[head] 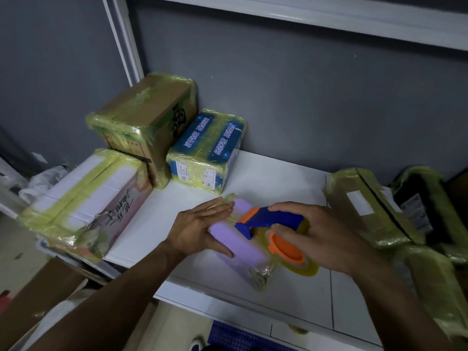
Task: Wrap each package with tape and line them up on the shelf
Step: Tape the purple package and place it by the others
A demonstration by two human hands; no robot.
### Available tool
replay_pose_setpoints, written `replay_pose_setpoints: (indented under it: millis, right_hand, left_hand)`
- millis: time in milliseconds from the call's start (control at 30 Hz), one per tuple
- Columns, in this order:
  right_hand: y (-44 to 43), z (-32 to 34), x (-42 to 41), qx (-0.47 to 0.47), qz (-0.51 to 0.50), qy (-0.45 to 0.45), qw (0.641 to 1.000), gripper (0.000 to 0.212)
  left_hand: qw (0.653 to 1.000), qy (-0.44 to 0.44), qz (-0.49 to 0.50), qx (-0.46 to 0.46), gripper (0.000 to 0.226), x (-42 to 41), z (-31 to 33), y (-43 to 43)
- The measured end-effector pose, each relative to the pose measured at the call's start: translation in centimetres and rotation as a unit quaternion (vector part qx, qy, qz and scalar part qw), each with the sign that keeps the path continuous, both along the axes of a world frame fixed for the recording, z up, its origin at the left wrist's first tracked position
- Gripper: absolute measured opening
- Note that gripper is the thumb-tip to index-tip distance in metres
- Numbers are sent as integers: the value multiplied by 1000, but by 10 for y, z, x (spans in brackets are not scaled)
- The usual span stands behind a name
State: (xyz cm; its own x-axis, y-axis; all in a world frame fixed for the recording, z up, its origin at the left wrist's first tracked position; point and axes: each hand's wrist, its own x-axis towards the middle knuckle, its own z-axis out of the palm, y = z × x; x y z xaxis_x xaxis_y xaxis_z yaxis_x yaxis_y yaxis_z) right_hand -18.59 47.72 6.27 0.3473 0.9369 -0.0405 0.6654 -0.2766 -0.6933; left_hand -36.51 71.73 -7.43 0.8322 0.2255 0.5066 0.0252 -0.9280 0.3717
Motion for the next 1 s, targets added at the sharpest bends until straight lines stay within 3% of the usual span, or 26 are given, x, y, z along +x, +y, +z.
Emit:
replay_pose_setpoints:
  millis: [233,333,467,667,833,1000]
  right_hand:
    - [-9,-7,6,-6,-17,-6,1000,33]
    - [-4,-8,4,7,-17,-11,1000,32]
    - [1,-10,3,11,-15,-15,1000,32]
    - [-3,-14,4,19,-26,5,999,30]
    - [-3,-15,3,17,-53,26,998,34]
    - [-9,-11,5,6,-44,51,998,31]
  left_hand:
    - [999,7,-17,45,99,16,1,13]
    - [994,65,-22,79,103,18,9,23]
    - [988,144,-23,50,121,16,15,21]
    - [993,112,-14,36,119,19,7,-20]
    - [998,45,-17,48,111,21,5,-19]
    - [997,40,-23,64,109,25,6,-16]
